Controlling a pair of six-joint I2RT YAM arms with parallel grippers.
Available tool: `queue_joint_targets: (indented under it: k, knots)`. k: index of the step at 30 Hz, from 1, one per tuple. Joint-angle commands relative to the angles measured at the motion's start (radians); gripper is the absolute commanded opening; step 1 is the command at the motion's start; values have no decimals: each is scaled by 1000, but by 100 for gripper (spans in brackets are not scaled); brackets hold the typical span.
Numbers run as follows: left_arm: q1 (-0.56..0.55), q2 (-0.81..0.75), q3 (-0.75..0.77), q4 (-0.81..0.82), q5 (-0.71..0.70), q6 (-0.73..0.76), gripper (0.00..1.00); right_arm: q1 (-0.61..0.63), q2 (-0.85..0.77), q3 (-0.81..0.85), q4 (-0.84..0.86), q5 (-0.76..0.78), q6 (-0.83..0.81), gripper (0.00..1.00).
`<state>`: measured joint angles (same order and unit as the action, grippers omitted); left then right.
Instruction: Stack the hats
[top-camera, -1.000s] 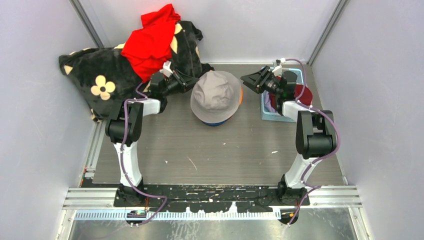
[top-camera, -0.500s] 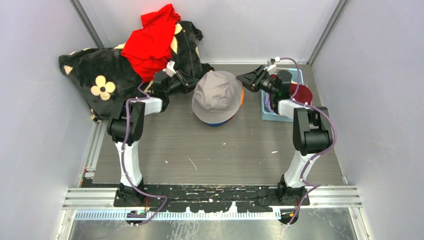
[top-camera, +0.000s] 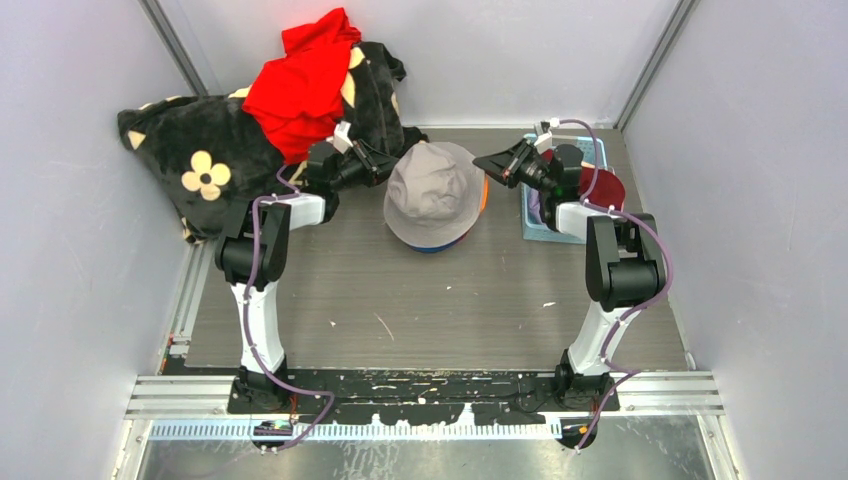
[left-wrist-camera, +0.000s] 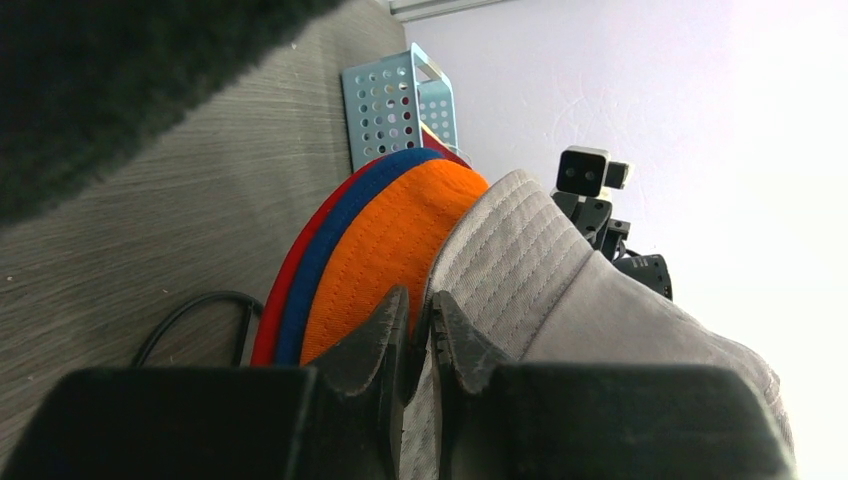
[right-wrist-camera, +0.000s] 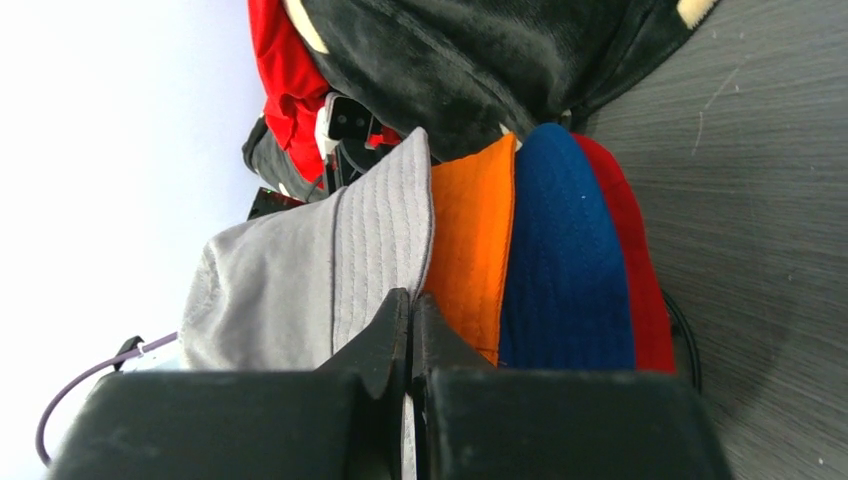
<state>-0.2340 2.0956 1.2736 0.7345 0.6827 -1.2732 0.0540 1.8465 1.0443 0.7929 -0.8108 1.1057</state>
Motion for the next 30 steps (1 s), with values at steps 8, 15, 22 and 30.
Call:
queue_joint_targets:
  k: [8, 15, 22, 30]
  knots:
    - [-11, 8, 19, 40, 34, 21, 13, 4, -27, -28, -201, 107, -196, 1]
    - [-12, 9, -1, 48, 32, 23, 13, 4, -42, -46, -214, 113, -220, 1]
    - [26, -110, -60, -53, -20, 117, 23, 4, -73, -82, -212, 114, -229, 1]
    - [68, -395, -212, -295, -241, 311, 32, 5, -119, -133, -194, 114, -237, 1]
